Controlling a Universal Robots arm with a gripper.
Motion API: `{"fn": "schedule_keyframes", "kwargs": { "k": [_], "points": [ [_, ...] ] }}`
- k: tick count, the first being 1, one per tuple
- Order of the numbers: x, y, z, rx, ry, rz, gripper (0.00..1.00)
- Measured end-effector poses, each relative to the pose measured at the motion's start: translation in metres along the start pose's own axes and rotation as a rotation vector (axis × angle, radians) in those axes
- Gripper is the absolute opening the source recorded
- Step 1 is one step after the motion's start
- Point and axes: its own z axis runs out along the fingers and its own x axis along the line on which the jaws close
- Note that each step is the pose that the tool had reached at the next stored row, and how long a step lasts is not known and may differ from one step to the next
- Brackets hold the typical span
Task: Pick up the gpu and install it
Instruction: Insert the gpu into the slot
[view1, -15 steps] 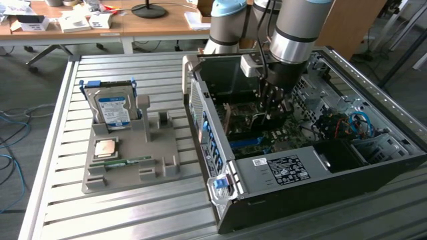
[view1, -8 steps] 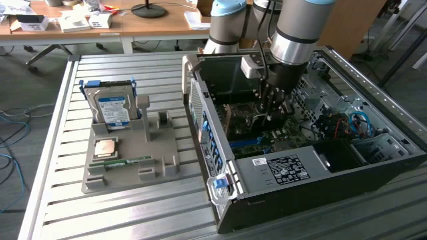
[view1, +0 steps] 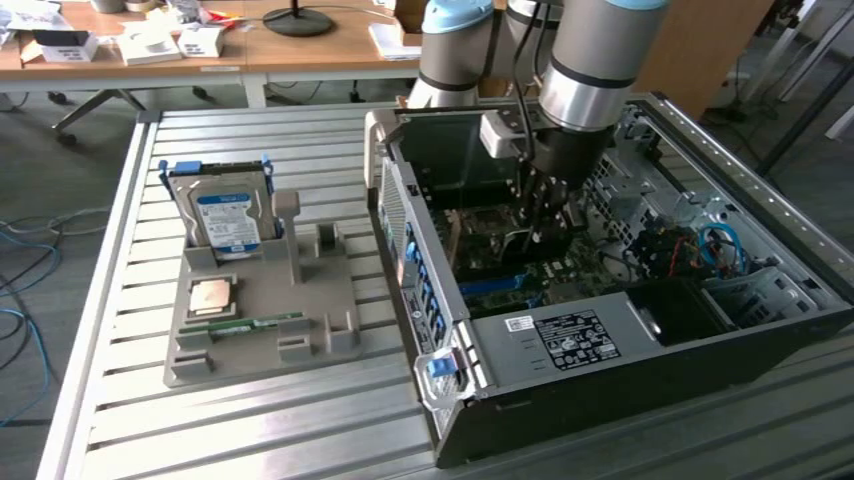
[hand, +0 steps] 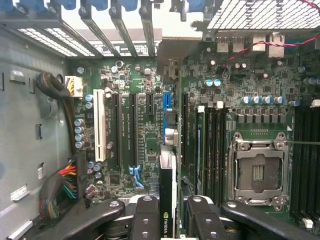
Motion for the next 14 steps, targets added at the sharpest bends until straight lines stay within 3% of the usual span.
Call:
{"fn": "schedule_keyframes", "kwargs": {
  "k": [14],
  "points": [
    [0.0056,0.0014,0.0001,0.0000,-0.0050,0.001,0.26]
  ]
}}
